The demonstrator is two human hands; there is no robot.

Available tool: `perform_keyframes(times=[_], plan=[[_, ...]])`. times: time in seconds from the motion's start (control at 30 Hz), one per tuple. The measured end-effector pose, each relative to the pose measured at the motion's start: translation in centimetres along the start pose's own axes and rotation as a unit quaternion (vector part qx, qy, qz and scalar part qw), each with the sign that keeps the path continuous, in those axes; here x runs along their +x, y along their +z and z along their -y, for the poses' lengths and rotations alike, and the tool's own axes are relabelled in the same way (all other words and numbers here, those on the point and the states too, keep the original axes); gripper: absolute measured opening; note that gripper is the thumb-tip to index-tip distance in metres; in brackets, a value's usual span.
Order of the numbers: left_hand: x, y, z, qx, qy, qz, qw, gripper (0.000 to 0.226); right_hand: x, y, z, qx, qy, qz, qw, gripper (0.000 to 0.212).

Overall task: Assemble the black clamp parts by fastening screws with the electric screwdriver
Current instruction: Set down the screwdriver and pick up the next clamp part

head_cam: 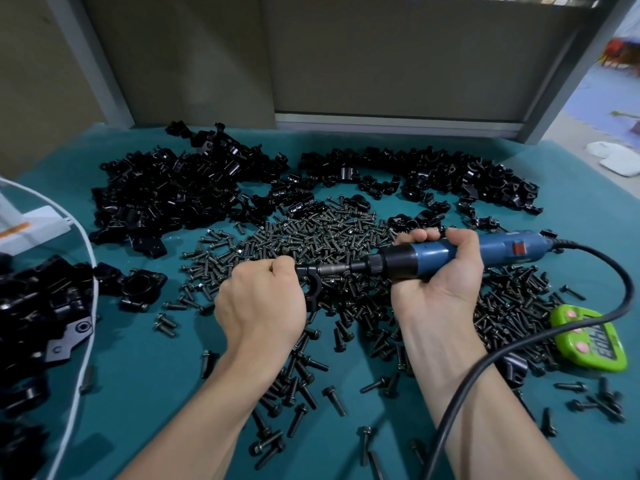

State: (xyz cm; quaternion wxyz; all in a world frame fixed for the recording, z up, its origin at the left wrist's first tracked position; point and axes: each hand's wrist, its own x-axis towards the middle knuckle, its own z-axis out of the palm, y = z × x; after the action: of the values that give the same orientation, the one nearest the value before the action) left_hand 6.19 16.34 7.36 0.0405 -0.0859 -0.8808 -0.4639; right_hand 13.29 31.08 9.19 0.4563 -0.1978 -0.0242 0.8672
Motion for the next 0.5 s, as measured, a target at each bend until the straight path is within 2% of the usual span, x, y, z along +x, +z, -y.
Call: perform_keyframes(times=[0.23, 0.5], plan=[[0.15, 0.15, 0.35, -0.009, -0.005, 0.001, 1.000, 0.053, -0.03, -0.11, -0.11, -0.002, -0.005, 0.011, 1.000, 0.027], [0.59, 0.27, 0.37, -0.026, -0.068, 0.008, 0.997, 0.055, -0.15, 0.16, -0.05, -0.028, -0.029, 0.060, 0.997, 0.028]])
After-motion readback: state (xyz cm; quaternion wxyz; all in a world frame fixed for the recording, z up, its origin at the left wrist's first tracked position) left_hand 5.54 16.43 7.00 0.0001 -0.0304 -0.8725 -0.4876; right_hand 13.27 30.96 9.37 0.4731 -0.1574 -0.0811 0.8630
